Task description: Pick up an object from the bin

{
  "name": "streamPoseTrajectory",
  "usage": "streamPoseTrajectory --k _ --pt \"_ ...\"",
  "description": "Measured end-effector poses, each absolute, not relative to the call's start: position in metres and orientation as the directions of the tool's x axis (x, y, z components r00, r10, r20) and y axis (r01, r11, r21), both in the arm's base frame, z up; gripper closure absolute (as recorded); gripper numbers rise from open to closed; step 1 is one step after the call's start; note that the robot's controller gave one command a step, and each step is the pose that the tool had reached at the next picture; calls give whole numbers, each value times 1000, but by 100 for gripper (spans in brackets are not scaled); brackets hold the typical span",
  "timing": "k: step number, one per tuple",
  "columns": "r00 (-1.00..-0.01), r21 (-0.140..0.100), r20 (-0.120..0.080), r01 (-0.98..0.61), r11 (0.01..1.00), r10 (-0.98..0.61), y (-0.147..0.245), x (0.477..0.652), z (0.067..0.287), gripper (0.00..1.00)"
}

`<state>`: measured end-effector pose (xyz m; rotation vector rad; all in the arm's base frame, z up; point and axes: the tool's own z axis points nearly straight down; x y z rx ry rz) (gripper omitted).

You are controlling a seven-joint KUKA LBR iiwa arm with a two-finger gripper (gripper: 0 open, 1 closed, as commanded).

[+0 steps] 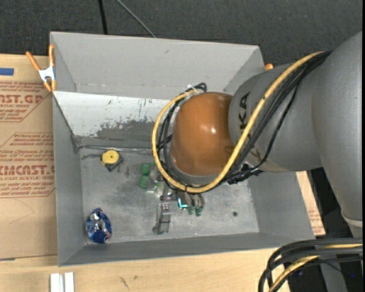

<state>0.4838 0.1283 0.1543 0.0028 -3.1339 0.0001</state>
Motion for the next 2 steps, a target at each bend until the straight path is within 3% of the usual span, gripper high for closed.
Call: streamPoseTrajectory --k 1,2 --pt "-997 -1 -5 79 997 79 65 571 121 0" --pt "-976 2 1 217 976 217 107 587 68 0"
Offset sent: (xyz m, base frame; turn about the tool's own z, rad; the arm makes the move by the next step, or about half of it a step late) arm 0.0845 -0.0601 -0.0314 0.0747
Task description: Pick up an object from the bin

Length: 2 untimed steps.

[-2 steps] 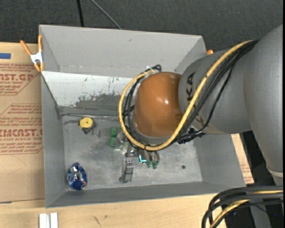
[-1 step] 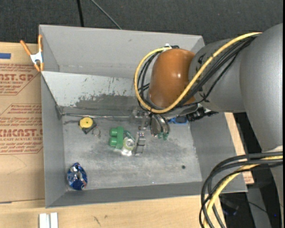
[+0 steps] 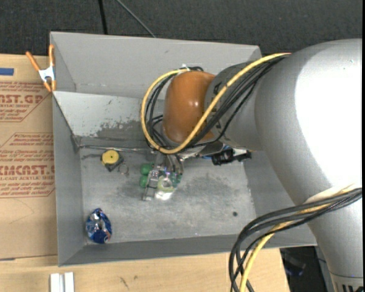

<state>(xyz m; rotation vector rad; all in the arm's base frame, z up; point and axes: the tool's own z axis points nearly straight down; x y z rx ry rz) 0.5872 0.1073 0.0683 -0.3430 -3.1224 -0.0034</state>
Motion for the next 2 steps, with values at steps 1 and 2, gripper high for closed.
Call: streamPoseTrajectory --k 1,2 --pt "-976 3 -2 219 976 219 106 589 71 100" --pt "-974 5 -7 224 975 224 111 544 228 100"
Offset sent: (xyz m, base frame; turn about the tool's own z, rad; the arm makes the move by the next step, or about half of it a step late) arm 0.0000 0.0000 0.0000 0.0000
